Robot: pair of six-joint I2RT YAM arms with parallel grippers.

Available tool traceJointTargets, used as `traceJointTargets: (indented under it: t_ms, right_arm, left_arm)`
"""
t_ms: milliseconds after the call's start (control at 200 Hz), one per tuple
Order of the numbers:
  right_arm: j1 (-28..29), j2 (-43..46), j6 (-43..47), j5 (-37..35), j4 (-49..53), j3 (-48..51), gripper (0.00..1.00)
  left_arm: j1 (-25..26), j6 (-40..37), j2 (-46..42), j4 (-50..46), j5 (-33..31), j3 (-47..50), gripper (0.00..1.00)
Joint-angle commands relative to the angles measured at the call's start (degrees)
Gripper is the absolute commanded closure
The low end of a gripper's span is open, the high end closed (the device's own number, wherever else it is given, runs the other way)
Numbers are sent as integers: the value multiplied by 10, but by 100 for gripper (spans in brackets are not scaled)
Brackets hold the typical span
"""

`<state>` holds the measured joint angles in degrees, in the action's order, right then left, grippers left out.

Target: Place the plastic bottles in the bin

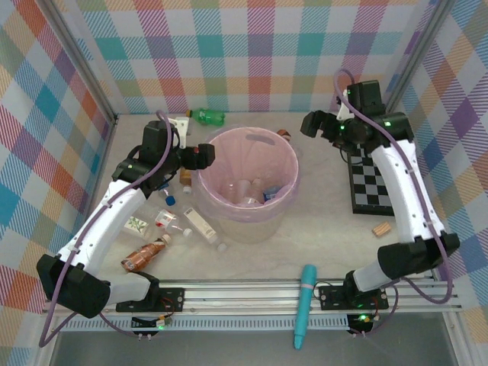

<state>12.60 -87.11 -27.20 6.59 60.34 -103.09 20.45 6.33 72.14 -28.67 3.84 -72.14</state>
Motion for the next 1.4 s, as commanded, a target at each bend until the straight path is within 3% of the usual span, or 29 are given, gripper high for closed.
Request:
traceJointTargets:
  t_ms: [0,405,565,975,1395]
  right_arm:
    - [-11,-32,-50,26,-81,47,1]
    - [-9,-172,-157,25,-242,123,0]
    - [-2,-232,-174,32,-270,115,11]
    - [18,-386,-180,20,-247,-2,15]
    - [20,-425,-195,6,-254,5,25]
  left_arm:
    - [-1,-19,-10,-27,-9,17,8]
    - [6,-18,-9,-25,-13,18,8]
    - [6,-19,-6,-27,-14,18,8]
    - [6,-21,-7,-27,-19,18,8]
    - [6,-23,-4,-28,-20,17,8]
